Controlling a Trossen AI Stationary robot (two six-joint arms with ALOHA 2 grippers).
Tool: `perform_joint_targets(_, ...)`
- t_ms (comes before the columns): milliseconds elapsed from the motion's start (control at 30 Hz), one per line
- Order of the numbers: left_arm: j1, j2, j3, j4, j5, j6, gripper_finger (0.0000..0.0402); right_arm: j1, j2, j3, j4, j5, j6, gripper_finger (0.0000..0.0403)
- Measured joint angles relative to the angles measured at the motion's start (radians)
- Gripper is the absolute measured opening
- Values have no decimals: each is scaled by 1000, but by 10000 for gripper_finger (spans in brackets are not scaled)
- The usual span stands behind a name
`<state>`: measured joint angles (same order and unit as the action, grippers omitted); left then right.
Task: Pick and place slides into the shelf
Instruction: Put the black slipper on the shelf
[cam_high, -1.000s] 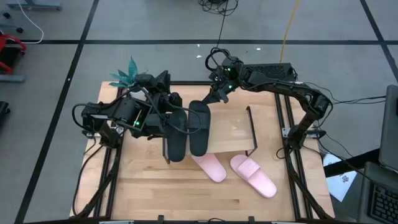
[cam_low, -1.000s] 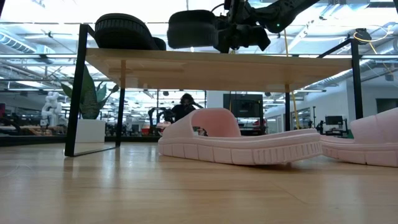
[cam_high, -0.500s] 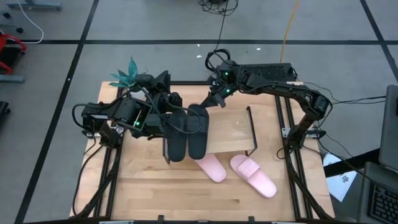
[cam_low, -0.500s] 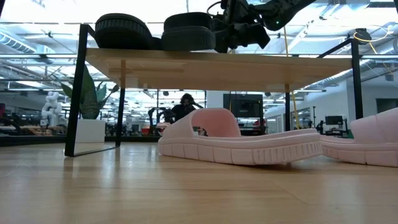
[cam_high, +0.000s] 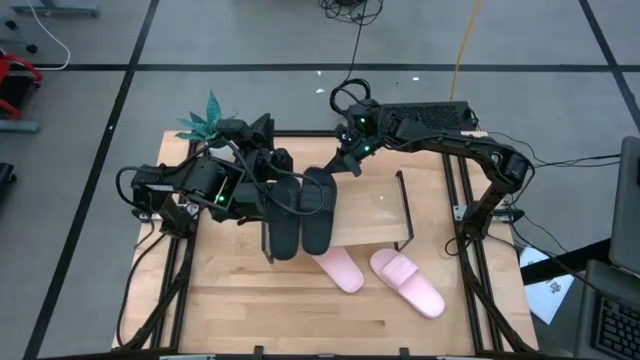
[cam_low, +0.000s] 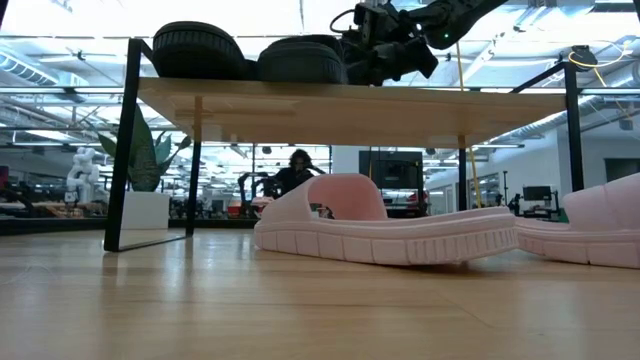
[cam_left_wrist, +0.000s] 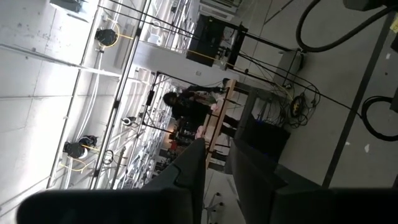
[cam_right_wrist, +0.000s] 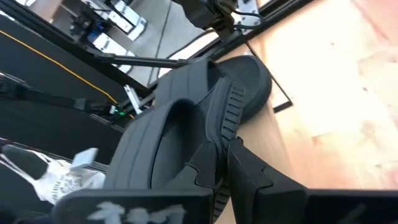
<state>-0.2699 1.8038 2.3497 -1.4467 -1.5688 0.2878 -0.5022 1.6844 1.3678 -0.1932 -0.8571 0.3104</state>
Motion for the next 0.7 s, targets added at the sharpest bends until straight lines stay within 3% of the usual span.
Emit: perform_joint_targets(700, 0, 0, 0, 0, 0, -5, 81, 0, 1, 0, -70, 50, -165, 7)
